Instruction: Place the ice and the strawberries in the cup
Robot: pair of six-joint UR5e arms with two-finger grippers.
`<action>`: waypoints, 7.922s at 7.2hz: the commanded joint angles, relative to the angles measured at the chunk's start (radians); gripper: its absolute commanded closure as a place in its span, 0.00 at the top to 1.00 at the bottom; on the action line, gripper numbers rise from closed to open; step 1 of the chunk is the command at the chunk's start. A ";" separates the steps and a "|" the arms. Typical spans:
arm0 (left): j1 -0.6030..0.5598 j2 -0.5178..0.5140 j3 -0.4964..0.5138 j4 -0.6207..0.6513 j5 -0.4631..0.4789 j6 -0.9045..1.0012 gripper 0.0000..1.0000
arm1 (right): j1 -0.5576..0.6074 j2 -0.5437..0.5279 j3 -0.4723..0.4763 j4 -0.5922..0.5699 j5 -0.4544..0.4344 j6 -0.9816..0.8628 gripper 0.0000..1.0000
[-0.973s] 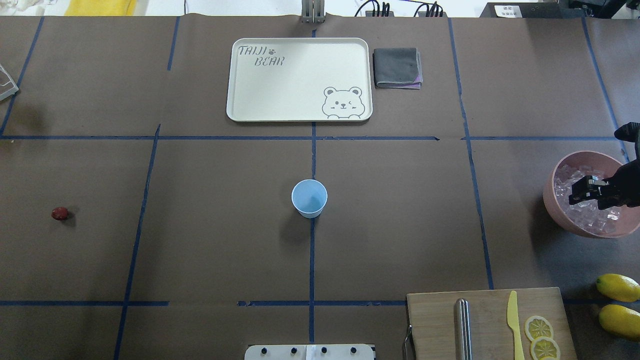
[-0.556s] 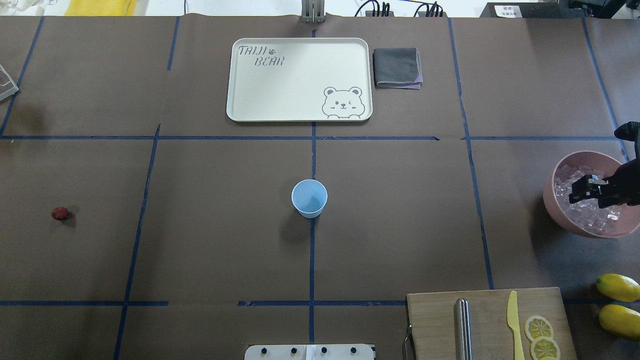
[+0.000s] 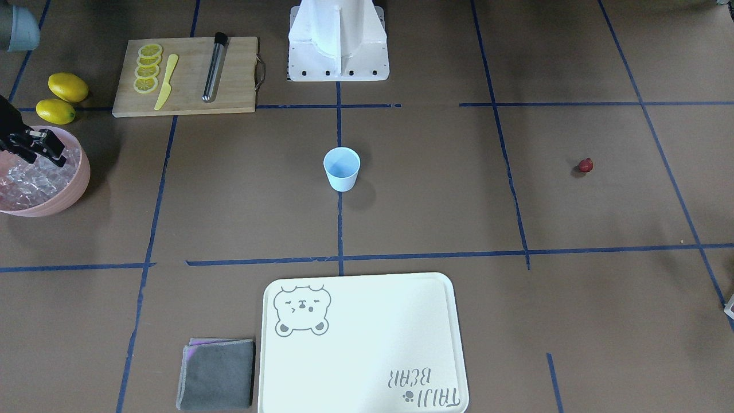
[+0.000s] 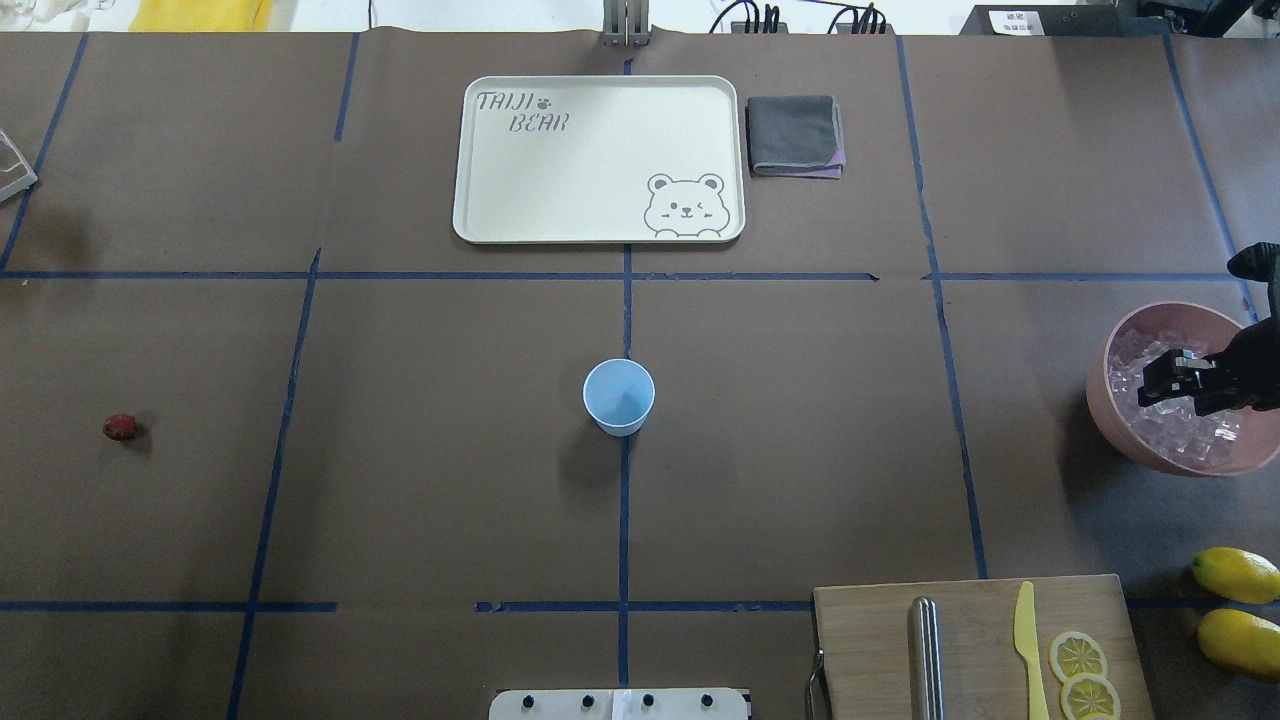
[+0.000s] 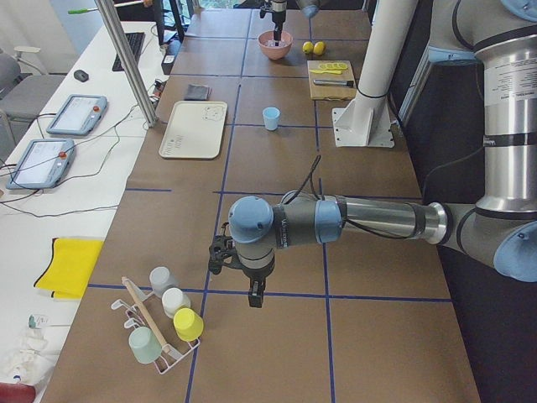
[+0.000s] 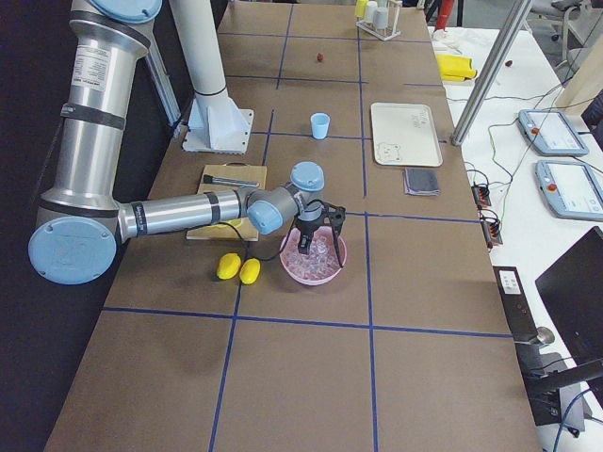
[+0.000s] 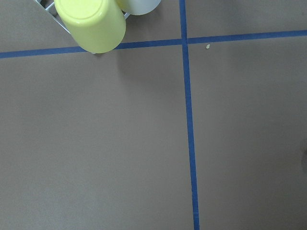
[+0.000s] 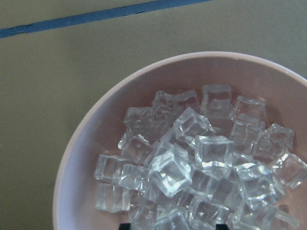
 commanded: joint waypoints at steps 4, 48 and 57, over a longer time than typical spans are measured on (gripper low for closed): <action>0.000 0.000 -0.001 0.000 0.002 0.002 1.00 | -0.008 0.015 0.001 -0.001 -0.014 -0.002 0.38; 0.003 0.014 -0.013 -0.077 -0.006 0.000 1.00 | 0.107 0.175 -0.026 -0.245 0.025 -0.619 0.75; 0.003 0.015 -0.012 -0.077 -0.005 0.000 1.00 | 0.067 0.167 -0.063 -0.245 0.025 -0.686 0.73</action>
